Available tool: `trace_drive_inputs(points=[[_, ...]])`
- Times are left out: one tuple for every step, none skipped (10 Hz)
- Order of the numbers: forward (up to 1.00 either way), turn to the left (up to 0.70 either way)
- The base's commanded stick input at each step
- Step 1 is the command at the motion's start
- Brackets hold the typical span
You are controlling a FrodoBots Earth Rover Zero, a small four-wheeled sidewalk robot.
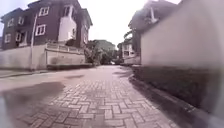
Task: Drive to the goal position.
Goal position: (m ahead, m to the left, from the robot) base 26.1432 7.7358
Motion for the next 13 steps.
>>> trace_drive_inputs(points=[[0.7,0.03],[0.7,0.03],[0.7,0.03],[0.7,0.03],[0.7,0.03],[0.7,0.03],[0.7,0.03],[0.7,0.03],[0.7,0.03],[0.7,0.03],[0.7,0.03],[0.7,0.03],[0.7,0.03]])
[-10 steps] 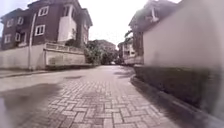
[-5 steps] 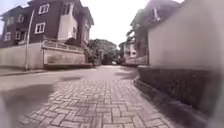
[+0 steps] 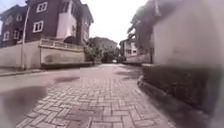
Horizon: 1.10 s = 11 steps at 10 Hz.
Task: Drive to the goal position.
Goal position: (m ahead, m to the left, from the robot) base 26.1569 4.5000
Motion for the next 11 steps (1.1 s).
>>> trace_drive_inputs(points=[[0.7,0.03],[0.7,0.03],[0.7,0.03],[0.7,0.03],[0.7,0.03],[0.7,0.03],[0.7,0.03],[0.7,0.03],[0.7,0.03],[0.7,0.03],[0.7,0.03]])
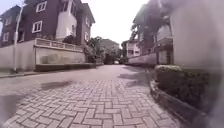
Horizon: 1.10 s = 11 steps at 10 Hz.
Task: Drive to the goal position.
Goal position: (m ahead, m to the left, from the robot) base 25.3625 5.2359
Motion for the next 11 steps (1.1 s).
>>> trace_drive_inputs(points=[[0.7,0.03],[0.7,0.03],[0.7,0.03],[0.7,0.03],[0.7,0.03],[0.7,0.03],[0.7,0.03],[0.7,0.03],[0.7,0.03],[0.7,0.03],[0.7,0.03]])
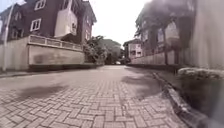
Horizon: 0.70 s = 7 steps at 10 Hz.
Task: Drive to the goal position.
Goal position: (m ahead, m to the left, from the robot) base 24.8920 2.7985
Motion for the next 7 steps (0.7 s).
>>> trace_drive_inputs(points=[[0.7,0.03],[0.7,0.03],[0.7,0.03],[0.7,0.03],[0.7,0.03],[0.7,0.03],[0.7,0.03]])
